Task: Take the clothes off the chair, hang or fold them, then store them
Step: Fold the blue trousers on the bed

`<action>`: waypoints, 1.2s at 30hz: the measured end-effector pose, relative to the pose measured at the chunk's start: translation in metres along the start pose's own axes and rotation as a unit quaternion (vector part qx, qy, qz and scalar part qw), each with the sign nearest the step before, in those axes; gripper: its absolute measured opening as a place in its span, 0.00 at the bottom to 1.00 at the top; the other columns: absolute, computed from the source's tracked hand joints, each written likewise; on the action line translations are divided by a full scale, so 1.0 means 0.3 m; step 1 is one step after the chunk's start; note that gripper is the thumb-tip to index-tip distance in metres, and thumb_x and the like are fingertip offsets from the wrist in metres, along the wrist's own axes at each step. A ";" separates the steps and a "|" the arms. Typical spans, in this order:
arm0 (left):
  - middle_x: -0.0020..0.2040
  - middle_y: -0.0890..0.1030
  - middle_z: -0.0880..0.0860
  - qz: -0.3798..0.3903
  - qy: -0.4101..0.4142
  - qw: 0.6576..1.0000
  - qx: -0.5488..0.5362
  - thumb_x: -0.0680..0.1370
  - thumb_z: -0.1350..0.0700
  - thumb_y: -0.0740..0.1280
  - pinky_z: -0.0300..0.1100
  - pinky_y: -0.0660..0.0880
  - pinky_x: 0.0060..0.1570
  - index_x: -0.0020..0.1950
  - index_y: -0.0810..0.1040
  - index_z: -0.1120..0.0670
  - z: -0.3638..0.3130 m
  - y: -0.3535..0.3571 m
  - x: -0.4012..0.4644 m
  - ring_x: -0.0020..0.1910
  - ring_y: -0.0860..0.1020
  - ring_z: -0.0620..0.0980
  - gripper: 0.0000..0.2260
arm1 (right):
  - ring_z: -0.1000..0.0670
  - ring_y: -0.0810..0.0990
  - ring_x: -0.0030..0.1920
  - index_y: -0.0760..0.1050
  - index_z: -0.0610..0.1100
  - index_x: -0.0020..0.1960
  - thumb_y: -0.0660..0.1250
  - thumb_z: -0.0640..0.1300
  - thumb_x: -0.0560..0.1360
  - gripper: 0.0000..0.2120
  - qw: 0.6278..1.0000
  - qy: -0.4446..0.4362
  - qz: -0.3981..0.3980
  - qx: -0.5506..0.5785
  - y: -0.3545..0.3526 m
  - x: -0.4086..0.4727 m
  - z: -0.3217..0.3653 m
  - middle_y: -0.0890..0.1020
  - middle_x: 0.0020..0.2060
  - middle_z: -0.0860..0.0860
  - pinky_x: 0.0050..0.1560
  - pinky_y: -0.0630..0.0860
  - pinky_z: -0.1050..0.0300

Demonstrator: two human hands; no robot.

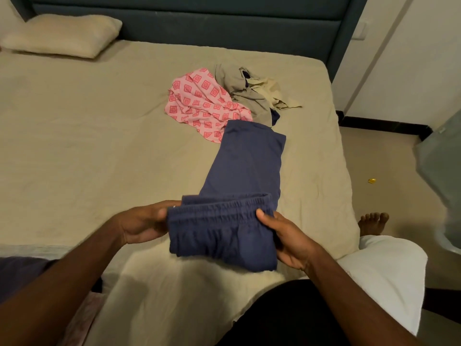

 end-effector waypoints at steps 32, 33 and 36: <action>0.40 0.78 0.48 -0.440 0.028 0.837 0.324 0.75 0.45 0.74 0.40 0.72 0.43 0.45 0.75 0.55 -0.177 -0.415 0.811 0.45 0.79 0.53 0.15 | 0.48 0.77 0.66 0.57 0.52 0.76 0.77 0.44 0.74 0.39 0.942 -0.115 -0.271 -0.161 -0.571 0.666 0.400 0.73 0.71 0.48 0.67 0.76 0.43; 0.40 0.77 0.47 -0.434 0.037 0.840 0.325 0.75 0.45 0.74 0.35 0.70 0.40 0.48 0.75 0.54 -0.176 -0.395 0.783 0.42 0.78 0.50 0.15 | 0.48 0.76 0.68 0.57 0.53 0.76 0.78 0.45 0.73 0.40 0.940 -0.122 -0.266 -0.177 -0.562 0.661 0.399 0.72 0.72 0.49 0.69 0.75 0.41; 0.43 0.77 0.48 -0.433 0.068 0.827 0.353 0.72 0.40 0.75 0.37 0.71 0.42 0.59 0.72 0.51 -0.163 -0.343 0.669 0.41 0.77 0.46 0.24 | 0.49 0.68 0.74 0.59 0.52 0.78 0.77 0.56 0.70 0.42 0.857 -0.196 -0.293 -0.376 -0.489 0.589 0.430 0.67 0.75 0.51 0.75 0.67 0.42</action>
Point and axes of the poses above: each hand's wrist, its own x-axis towards the middle knuckle, its own y-axis out of the palm, z = x × y, the point moved 7 cm from there along x, towards the middle knuckle
